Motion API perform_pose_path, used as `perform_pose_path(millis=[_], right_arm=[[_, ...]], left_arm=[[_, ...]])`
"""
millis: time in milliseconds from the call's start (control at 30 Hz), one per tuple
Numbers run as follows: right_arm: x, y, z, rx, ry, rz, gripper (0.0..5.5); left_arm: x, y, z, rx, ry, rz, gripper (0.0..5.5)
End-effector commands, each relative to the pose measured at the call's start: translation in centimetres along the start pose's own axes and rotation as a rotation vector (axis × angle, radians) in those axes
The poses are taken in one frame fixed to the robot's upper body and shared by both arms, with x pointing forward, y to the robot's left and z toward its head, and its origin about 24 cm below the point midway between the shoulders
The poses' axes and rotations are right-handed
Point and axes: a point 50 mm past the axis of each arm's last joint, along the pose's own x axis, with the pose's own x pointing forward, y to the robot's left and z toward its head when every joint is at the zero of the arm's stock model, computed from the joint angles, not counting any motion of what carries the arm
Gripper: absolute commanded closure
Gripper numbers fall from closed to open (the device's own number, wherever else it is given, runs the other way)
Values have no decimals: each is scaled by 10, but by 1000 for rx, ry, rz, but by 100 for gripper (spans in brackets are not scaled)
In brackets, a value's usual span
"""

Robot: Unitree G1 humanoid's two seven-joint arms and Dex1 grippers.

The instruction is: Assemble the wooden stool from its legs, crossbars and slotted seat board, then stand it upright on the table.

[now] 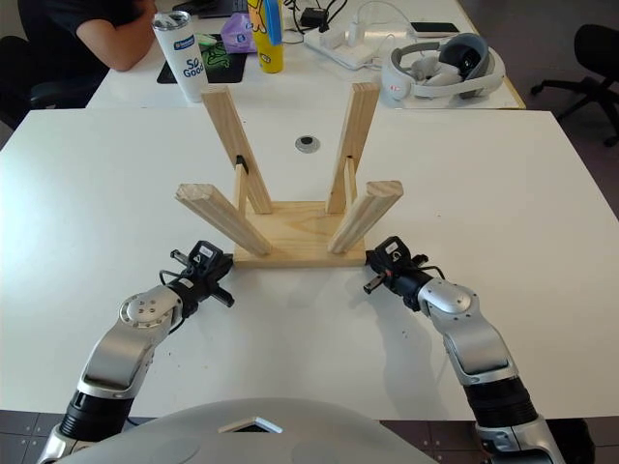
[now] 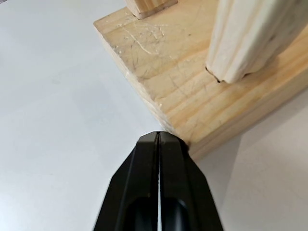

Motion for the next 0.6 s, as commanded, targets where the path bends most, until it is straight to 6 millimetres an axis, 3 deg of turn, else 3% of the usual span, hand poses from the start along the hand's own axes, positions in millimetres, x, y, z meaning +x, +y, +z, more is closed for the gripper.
perform_pose_path(millis=[33,267,467,600], right_arm=[[0,16,35,23,-150,121,550],[-9,16,77,25,-263,144,550],[-13,14,89,-12,-274,167,550],[-27,18,97,-28,-290,209,550]], left_arm=[[-2,-12,34,-9,-133,-104,549],[-13,-2,68,-12,-233,-41,549],[-15,2,80,0,-252,-42,549],[-21,3,85,10,-256,-55,549]])
